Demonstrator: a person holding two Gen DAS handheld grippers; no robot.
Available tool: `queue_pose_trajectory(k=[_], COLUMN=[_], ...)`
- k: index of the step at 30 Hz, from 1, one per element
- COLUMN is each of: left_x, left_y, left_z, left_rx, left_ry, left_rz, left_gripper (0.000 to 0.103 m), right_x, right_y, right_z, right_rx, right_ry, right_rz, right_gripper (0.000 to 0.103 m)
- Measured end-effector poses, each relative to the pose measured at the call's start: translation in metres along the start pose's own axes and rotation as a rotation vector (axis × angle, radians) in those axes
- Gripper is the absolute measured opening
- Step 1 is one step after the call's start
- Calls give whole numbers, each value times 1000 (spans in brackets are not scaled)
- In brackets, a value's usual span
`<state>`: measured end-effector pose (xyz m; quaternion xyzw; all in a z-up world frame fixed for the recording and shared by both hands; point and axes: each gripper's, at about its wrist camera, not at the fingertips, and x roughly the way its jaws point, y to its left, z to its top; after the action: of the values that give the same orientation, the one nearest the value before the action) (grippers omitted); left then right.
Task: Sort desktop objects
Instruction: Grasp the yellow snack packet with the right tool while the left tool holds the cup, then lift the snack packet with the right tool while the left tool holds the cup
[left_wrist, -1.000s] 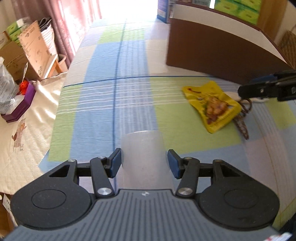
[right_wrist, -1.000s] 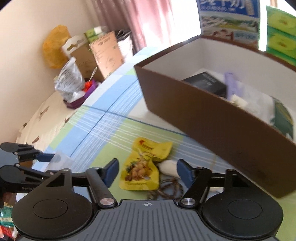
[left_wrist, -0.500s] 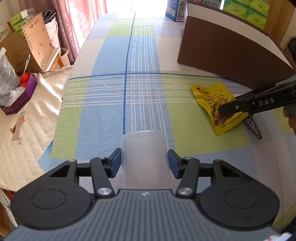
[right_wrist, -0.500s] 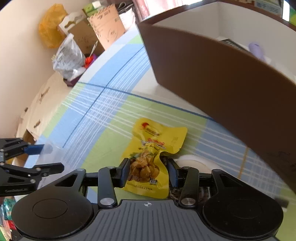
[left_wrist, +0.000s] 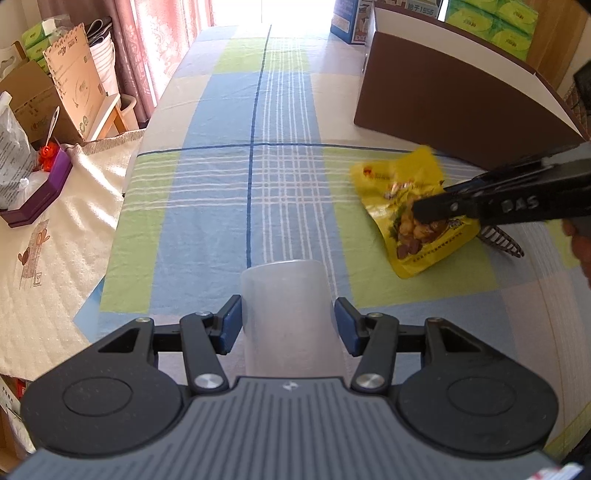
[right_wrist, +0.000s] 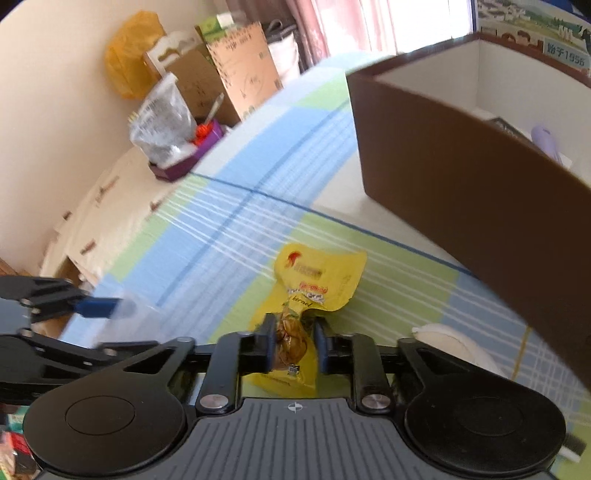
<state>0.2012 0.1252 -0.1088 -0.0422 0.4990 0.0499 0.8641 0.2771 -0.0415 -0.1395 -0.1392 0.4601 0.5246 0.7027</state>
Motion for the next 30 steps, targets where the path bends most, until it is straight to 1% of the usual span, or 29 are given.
queue_pose_trajectory(k=[4, 17, 30], left_x=[-1, -15, -34], left_y=[-3, -19, -53], left_z=[1, 13, 32], left_rx=[11, 52, 116], left_ry=[-6, -59, -126], left_rz=[-8, -34, -88], left_gripper=[49, 49, 49], right_x=[-12, -70, -128], right_y=[9, 1, -5], right_z=[-3, -23, -39], right_rx=[-26, 71, 133], right_ry=[-18, -107, -196], right_rz=[-26, -53, -82], right_gripper=[13, 13, 13])
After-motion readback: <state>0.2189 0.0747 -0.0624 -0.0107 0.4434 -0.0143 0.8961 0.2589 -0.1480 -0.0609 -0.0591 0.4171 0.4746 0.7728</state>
